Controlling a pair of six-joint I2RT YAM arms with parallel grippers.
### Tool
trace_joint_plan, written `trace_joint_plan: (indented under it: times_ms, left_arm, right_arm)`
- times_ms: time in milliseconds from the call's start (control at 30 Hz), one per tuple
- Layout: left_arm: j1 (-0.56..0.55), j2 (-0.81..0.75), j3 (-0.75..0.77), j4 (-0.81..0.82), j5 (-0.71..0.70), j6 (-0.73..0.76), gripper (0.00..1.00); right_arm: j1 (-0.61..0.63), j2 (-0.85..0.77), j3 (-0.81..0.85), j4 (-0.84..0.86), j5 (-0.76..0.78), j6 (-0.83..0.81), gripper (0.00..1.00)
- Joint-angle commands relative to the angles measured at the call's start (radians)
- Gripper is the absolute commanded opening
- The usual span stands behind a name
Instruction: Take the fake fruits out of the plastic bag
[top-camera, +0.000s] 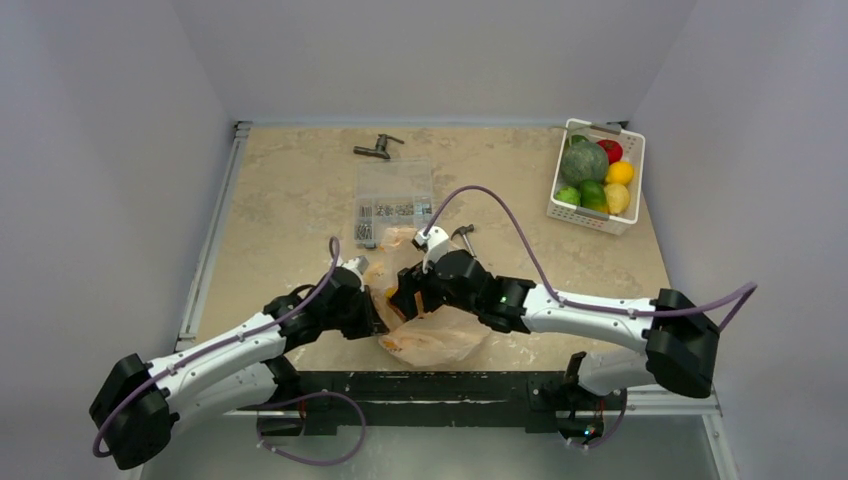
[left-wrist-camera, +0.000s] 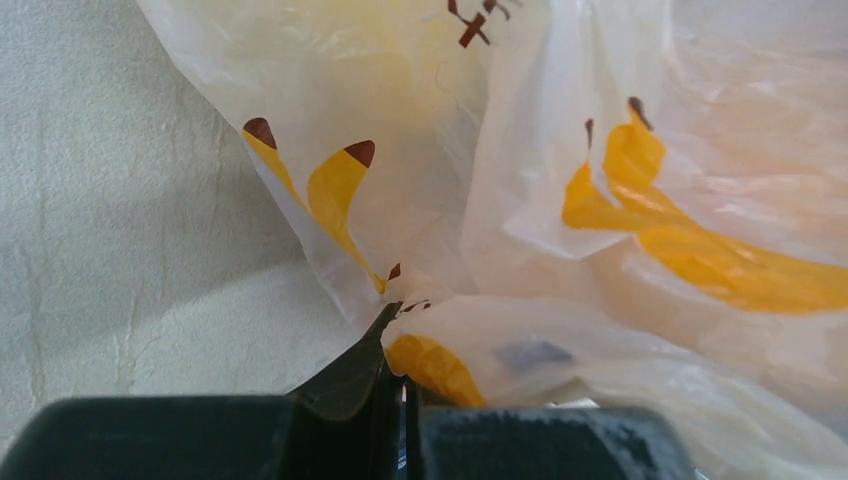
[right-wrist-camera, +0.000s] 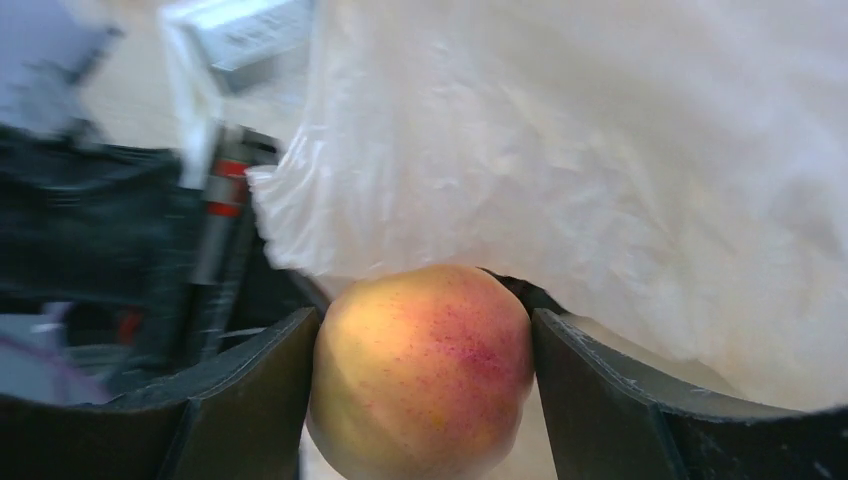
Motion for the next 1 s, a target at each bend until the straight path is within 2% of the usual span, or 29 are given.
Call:
trace_joint_plan:
  times_ms: [0,200,300,433,567,667,733,800,900,967]
  left_arm:
    - [-0.004,-0.026,0.042,-0.026,-0.032,0.011,0.0]
    - [-0.004,-0.034,0.033,-0.036,-0.047,0.009,0.0]
    - [-0.005,-0.037,0.014,-0.031,-0.053,-0.001,0.0]
    - [-0.005,-0.037,0.015,-0.014,-0.044,-0.004,0.0]
    - [-0.004,-0.025,0.03,-0.019,-0.043,0.007,0.0]
    - [-0.004,-0.018,0.031,-0.011,-0.032,0.014,0.0]
    - [-0.004,-0.011,0.031,-0.006,-0.027,0.018,0.0]
    - [-0.005,0.0,0.034,-0.004,-0.019,0.021,0.0]
    - [-0.004,0.002,0.033,0.003,-0.005,0.024,0.0]
    - [-0.004,0.0,0.034,0.002,-0.006,0.027,0.0]
  right_arm:
    - [0.006,-0.074,-0.04,0.189,-0.205,0.109,0.22]
    - [0.005,-0.191,-0.053,0.149,-0.181,0.084,0.0]
    - [0.005,-0.293,-0.049,0.12,-0.163,0.021,0.0]
    - [0.006,-0.49,-0.093,0.029,0.149,-0.024,0.0]
    - [0.005,-0.648,-0.153,0.01,0.455,-0.065,0.0]
    - [-0.003,-0.635,-0.117,-0.023,0.699,-0.11,0.0]
    - [-0.035,-0.578,-0.071,-0.016,0.788,-0.18,0.0]
    - [-0.121,-0.494,-0.008,-0.023,0.834,-0.198,0.0]
    - [-0.417,-0.369,0.073,-0.067,0.638,-0.169,0.0]
    - [-0.569,-0.292,0.113,-0.046,0.555,-0.155,0.0]
